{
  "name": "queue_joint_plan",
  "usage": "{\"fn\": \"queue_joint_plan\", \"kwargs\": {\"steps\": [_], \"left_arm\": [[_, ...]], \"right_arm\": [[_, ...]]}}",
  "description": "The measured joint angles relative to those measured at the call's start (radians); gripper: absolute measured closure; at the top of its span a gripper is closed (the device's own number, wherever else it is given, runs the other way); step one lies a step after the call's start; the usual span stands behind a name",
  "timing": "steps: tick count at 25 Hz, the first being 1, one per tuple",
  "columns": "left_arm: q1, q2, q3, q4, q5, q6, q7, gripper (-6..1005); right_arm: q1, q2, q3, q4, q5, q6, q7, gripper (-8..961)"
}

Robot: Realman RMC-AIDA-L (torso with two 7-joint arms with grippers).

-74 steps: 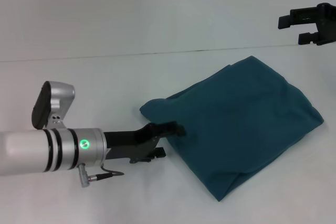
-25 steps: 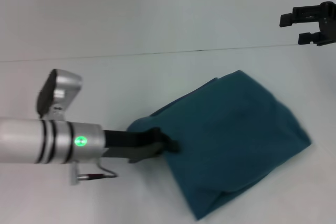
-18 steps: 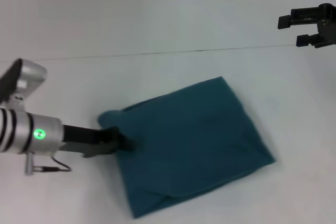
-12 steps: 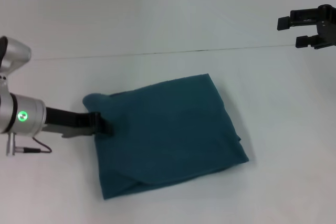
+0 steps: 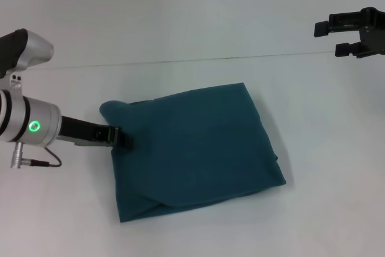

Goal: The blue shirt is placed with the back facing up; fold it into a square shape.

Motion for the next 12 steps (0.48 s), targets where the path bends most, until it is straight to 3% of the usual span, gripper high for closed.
{"fn": "queue_joint_plan", "kwargs": {"steps": [3, 10, 12], "left_arm": [[0.001, 0.001, -0.005, 0.004, 0.018, -0.002, -0.023, 824], [0.086, -0.011, -0.063, 0.161, 0.042, 0.006, -0.110, 778], [0.110, -0.016, -0.098, 0.205, 0.036, 0.023, -0.145, 688]], "right_arm": [[0.002, 0.001, -0.003, 0.001, 0.000, 0.000, 0.000, 19], [0.005, 0.003, -0.007, 0.003, 0.000, 0.000, -0.002, 20], [0.006, 0.003, -0.009, 0.003, 0.000, -0.002, -0.002, 20]]}}
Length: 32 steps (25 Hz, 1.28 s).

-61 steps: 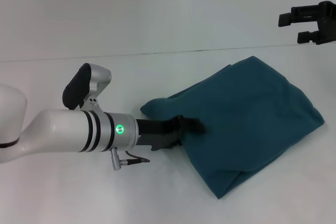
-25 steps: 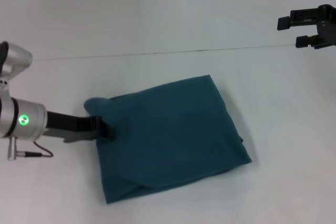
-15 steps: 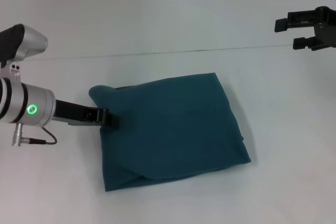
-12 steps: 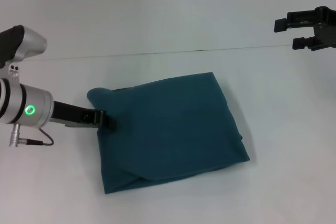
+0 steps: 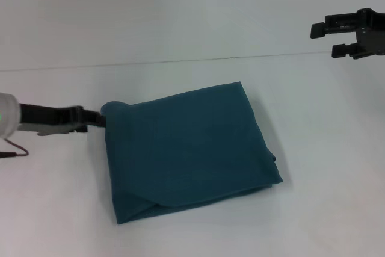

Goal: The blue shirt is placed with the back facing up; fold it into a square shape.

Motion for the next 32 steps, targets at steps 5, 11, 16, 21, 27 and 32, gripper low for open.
{"fn": "queue_joint_plan", "kwargs": {"steps": [5, 11, 16, 21, 27, 32], "left_arm": [[0.047, -0.019, -0.157, 0.040, -0.111, 0.096, -0.027, 475], [0.059, -0.013, -0.222, -0.078, -0.344, 0.232, -0.021, 321], [0.075, -0.013, -0.223, -0.140, -0.435, 0.260, -0.018, 318], [0.115, -0.013, -0.251, -0.141, -0.462, 0.288, -0.005, 316], [0.157, -0.012, -0.289, -0.134, -0.462, 0.370, 0.060, 315], [0.186, -0.008, -0.280, -0.074, -0.415, 0.548, 0.382, 295]], "right_arm": [[0.001, 0.000, -0.012, 0.004, -0.002, -0.006, -0.006, 20], [0.001, 0.004, -0.037, 0.010, -0.004, -0.024, -0.014, 20], [0.005, 0.030, -0.058, 0.028, -0.002, -0.055, -0.045, 20], [0.025, 0.082, -0.088, 0.084, -0.001, -0.063, -0.082, 21], [0.038, 0.161, -0.091, 0.090, 0.000, -0.043, -0.130, 21], [0.034, 0.180, -0.098, 0.076, -0.001, -0.118, -0.396, 21]]}}
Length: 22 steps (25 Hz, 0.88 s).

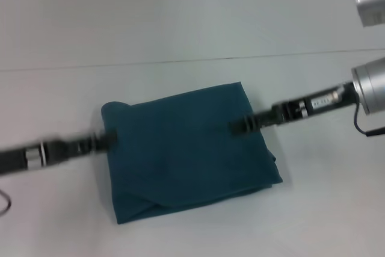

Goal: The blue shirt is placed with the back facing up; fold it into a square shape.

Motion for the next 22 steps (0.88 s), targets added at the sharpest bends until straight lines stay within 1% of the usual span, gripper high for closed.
{"fn": "queue_joint_plan", "kwargs": {"steps": [1, 3, 5, 7, 9, 12, 14, 17, 22], "left_arm": [[0.011, -0.005, 0.006, 0.019, 0.037, 0.032, 0.109, 290], [0.029, -0.016, 0.016, 0.047, 0.100, 0.052, 0.240, 281], [0.043, -0.025, 0.031, 0.062, 0.160, 0.043, 0.358, 271], [0.042, -0.025, 0.033, 0.062, 0.170, 0.042, 0.370, 261], [0.036, -0.026, 0.044, 0.066, 0.184, 0.044, 0.377, 254], [0.026, -0.025, 0.083, 0.076, 0.191, 0.047, 0.385, 243], [0.021, -0.025, 0.104, 0.080, 0.193, 0.035, 0.390, 236], [0.014, -0.026, 0.127, 0.078, 0.194, 0.013, 0.392, 225], [0.010, -0.028, 0.148, 0.073, 0.194, -0.025, 0.392, 232]], "right_arm": [[-0.005, 0.000, -0.009, -0.003, -0.002, -0.023, -0.075, 21], [-0.027, 0.004, -0.048, -0.015, -0.005, -0.063, -0.236, 21], [-0.057, 0.016, -0.077, -0.036, -0.006, -0.075, -0.332, 22], [-0.090, 0.037, -0.080, -0.063, -0.003, -0.078, -0.366, 22], [-0.109, 0.057, -0.080, -0.080, 0.005, -0.089, -0.392, 22], [-0.122, 0.084, -0.082, -0.091, 0.010, -0.110, -0.423, 22], [-0.121, 0.098, -0.083, -0.092, 0.009, -0.114, -0.430, 22], [-0.118, 0.111, -0.084, -0.090, 0.010, -0.111, -0.431, 26], [-0.116, 0.115, -0.085, -0.082, 0.013, -0.108, -0.431, 29]]}}
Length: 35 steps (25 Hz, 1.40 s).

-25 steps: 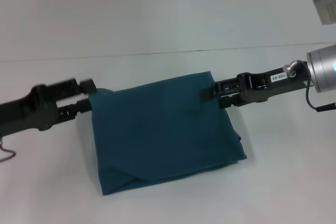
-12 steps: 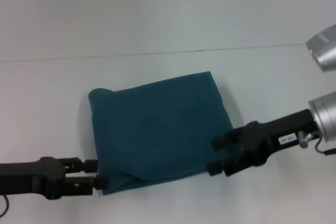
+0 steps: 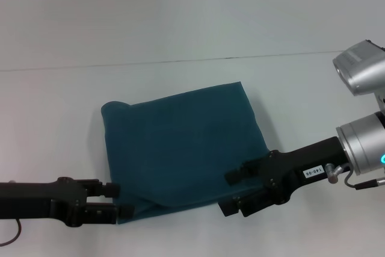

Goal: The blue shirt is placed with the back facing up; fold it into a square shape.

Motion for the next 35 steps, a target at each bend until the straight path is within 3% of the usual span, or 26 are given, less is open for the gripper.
{"fn": "queue_joint_plan", "kwargs": {"steps": [12, 21, 35], "left_arm": [[-0.025, -0.008, 0.035, -0.029, 0.001, -0.055, -0.042, 228], [-0.017, -0.047, 0.074, -0.007, 0.001, -0.102, 0.039, 225], [-0.023, -0.042, 0.086, -0.004, -0.006, -0.108, 0.037, 141]], "right_arm": [[-0.008, -0.004, 0.001, 0.000, -0.004, -0.001, 0.009, 29], [-0.008, -0.009, 0.006, 0.000, -0.004, -0.004, 0.011, 29], [-0.007, -0.010, 0.007, 0.000, -0.002, -0.007, 0.013, 29]]}}
